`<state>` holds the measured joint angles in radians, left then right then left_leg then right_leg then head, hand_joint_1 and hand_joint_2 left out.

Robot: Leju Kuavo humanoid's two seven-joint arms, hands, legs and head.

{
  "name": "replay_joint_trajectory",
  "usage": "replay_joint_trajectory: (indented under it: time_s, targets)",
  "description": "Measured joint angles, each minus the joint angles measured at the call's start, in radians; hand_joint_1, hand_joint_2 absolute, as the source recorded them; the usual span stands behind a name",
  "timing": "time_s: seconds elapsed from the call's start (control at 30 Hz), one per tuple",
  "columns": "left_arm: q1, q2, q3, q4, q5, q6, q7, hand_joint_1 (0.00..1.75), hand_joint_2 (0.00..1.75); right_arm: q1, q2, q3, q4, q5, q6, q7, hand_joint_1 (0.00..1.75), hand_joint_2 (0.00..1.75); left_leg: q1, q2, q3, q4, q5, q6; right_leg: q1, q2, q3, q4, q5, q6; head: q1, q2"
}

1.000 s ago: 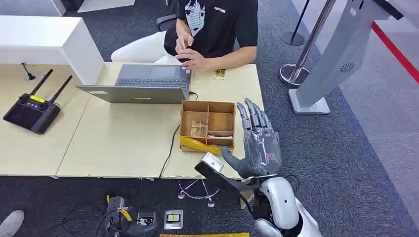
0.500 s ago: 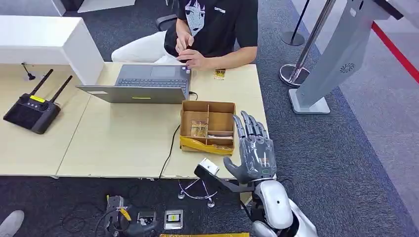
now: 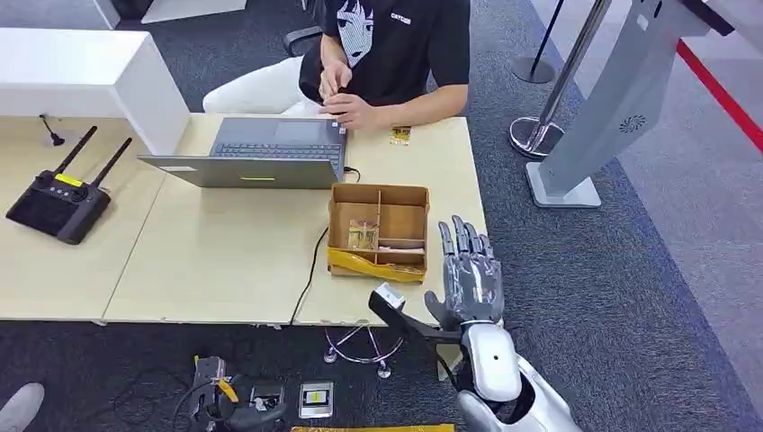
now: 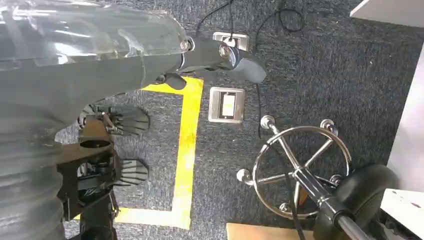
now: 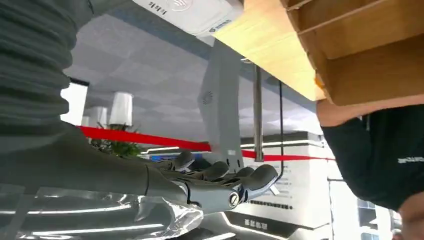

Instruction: Pass the card to the sensor for recognition and then transmit it.

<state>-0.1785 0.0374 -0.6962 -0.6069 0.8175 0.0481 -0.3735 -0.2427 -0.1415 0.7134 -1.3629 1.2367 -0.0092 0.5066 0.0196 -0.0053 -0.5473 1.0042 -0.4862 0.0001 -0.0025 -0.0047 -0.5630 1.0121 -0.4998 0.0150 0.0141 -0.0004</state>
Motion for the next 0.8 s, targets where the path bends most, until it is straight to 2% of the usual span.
replay_joint_trajectory:
  time_s: [0.23, 0.43, 0.53, 0.8]
  targets:
    - [0.000, 0.000, 0.000, -0.005, -0.003, 0.000, 0.008, 0.00, 1.75, -0.031, 0.005, 0.000, 0.079, 0.005, -0.002, 0.005, 0.00, 1.75, 0.000, 0.000, 0.000, 0.000, 0.000, 0.000, 0.000, 0.000, 0.000, 0.000, 0.000, 0.000, 0.000, 0.000]
    - [0.000, 0.000, 0.000, -0.005, -0.003, 0.000, 0.008, 0.00, 1.75, -0.032, 0.005, 0.000, 0.081, 0.005, -0.003, 0.005, 0.00, 1.75, 0.000, 0.000, 0.000, 0.000, 0.000, 0.000, 0.000, 0.000, -0.001, 0.000, 0.000, 0.000, 0.000, 0.000]
    - [-0.001, 0.003, 0.000, -0.006, -0.009, -0.003, 0.014, 0.00, 1.75, -0.070, 0.038, 0.002, 0.183, -0.004, -0.035, -0.002, 0.00, 1.75, 0.000, 0.000, -0.001, 0.000, 0.000, 0.000, 0.000, 0.000, -0.001, 0.000, 0.000, 0.000, 0.000, 0.000]
    - [-0.002, 0.005, 0.000, -0.006, -0.015, -0.008, 0.019, 0.00, 1.75, -0.084, 0.070, 0.016, 0.215, -0.020, -0.061, -0.011, 0.00, 1.75, 0.000, 0.000, -0.001, 0.000, 0.000, 0.000, 0.000, 0.000, -0.001, 0.000, 0.000, 0.000, 0.000, 0.000]
